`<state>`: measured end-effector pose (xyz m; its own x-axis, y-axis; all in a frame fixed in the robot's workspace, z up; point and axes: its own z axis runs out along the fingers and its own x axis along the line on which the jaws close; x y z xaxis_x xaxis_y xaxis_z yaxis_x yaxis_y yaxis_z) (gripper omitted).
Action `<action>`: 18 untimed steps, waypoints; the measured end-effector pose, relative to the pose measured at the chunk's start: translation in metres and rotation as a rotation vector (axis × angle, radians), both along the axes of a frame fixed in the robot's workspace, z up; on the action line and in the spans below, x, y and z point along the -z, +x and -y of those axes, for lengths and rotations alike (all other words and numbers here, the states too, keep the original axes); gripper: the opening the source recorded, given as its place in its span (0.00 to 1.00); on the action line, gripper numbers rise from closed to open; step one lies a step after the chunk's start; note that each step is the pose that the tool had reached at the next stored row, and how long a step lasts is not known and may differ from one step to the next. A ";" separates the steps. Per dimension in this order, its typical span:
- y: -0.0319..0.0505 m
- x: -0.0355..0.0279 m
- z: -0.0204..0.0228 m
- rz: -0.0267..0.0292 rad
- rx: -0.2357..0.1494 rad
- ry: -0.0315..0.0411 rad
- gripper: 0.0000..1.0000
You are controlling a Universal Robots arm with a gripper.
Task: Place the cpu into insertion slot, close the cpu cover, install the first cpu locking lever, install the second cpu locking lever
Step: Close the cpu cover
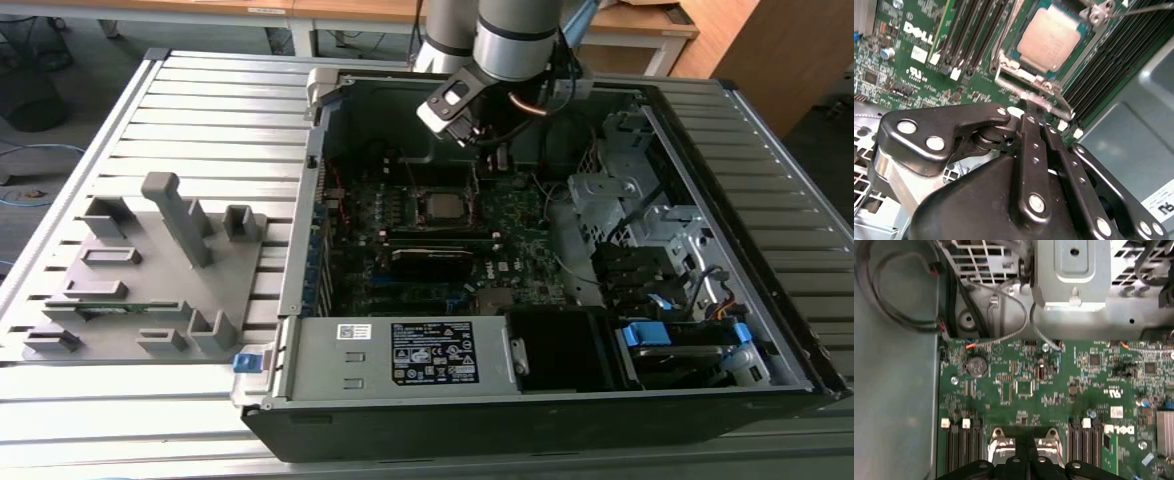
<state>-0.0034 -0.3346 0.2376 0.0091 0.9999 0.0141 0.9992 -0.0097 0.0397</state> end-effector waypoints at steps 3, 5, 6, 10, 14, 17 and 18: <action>-0.0051 0.0003 0.0000 0.0000 0.000 0.0000 0.11; -0.0081 0.0006 0.0000 0.0000 0.000 0.0001 0.11; -0.0094 0.0007 0.0000 0.0000 0.000 0.0000 0.11; -0.0108 0.0008 0.0000 -0.0001 0.000 0.0000 0.11; -0.0108 0.0008 0.0000 0.0000 0.000 0.0000 0.11; -0.0109 0.0009 0.0000 -0.0035 0.000 0.0000 0.11; -0.0109 0.0010 0.0000 -0.0070 0.000 0.0001 0.11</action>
<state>-0.0142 -0.3346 0.2366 0.0091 0.9999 0.0142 0.9994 -0.0095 0.0327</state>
